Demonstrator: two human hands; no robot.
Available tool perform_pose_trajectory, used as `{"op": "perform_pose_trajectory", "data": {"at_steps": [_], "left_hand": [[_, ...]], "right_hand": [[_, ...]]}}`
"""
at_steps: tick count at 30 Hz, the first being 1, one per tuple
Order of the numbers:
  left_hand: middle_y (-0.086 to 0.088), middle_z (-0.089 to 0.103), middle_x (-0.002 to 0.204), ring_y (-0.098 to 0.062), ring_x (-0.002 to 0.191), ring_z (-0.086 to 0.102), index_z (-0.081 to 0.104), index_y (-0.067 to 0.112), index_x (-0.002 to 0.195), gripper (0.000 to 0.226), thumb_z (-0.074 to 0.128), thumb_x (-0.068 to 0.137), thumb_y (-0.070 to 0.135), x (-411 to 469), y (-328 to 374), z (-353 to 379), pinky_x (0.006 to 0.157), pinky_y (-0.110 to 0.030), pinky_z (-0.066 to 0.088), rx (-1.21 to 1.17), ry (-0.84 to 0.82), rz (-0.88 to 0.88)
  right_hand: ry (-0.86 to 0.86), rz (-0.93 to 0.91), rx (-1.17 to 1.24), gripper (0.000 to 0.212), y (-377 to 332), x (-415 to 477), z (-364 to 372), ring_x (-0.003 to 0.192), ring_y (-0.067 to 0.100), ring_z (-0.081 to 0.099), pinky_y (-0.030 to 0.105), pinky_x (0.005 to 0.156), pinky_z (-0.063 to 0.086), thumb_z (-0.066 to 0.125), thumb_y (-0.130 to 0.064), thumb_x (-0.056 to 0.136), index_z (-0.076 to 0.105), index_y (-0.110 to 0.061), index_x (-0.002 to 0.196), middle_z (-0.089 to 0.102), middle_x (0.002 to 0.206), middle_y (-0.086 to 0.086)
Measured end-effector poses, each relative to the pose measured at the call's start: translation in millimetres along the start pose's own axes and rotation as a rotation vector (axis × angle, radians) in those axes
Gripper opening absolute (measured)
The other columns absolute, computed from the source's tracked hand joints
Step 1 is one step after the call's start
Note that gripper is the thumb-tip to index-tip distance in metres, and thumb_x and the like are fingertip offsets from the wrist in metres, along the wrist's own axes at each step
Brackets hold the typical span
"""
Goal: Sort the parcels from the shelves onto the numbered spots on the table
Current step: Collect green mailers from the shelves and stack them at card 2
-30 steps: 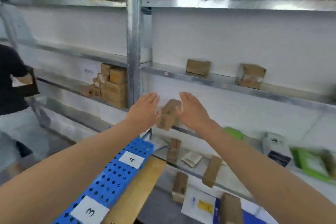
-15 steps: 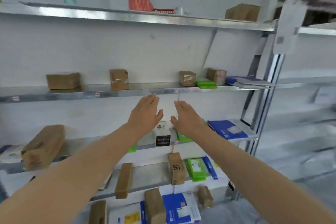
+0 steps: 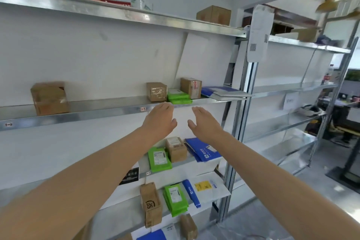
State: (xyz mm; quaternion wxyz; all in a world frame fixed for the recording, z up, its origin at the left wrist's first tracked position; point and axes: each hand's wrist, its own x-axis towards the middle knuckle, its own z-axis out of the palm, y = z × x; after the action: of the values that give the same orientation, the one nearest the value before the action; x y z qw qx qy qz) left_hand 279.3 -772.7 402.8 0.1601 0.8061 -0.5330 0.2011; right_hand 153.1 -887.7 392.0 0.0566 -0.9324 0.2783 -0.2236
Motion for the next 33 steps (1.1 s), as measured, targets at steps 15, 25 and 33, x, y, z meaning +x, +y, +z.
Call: {"op": "perform_pose_trajectory", "data": {"at_steps": [15, 25, 33], "left_hand": [[-0.018, 0.052, 0.112, -0.034, 0.098, 0.052, 0.050, 0.001, 0.108, 0.030, 0.046, 0.093, 0.026, 204, -60, 106, 0.080, -0.042, 0.049, -0.147, -0.045, -0.292], [-0.011, 0.035, 0.136, -0.026, 0.123, 0.042, 0.024, 0.008, 0.145, 0.092, 0.069, 0.078, 0.052, 240, -58, 163, 0.102, -0.041, 0.043, -0.273, -0.083, -0.376], [-0.006, 0.051, 0.117, -0.023, 0.105, 0.054, 0.045, 0.009, 0.120, 0.054, 0.074, 0.081, 0.032, 245, -48, 176, 0.086, -0.035, 0.048, -0.348, 0.055, -0.528]], "right_hand": [[-0.056, 0.052, 0.145, 0.047, 87, 220, 45, 0.122, 0.034, 0.047, 0.044, 0.098, 0.044, 0.044, -0.027, 0.098, 0.037, -0.007, 0.140, 0.039, 0.143, 0.017], [-0.332, -0.158, 0.474, 0.059, 125, 281, 84, 0.119, 0.020, 0.053, 0.038, 0.102, 0.046, 0.071, -0.027, 0.084, 0.046, -0.025, 0.137, 0.055, 0.133, 0.000], [-0.301, -0.192, 0.552, 0.044, 150, 302, 90, 0.099, 0.010, 0.056, 0.010, 0.072, 0.041, 0.072, -0.015, 0.084, 0.056, -0.012, 0.125, 0.063, 0.121, 0.003]]}}
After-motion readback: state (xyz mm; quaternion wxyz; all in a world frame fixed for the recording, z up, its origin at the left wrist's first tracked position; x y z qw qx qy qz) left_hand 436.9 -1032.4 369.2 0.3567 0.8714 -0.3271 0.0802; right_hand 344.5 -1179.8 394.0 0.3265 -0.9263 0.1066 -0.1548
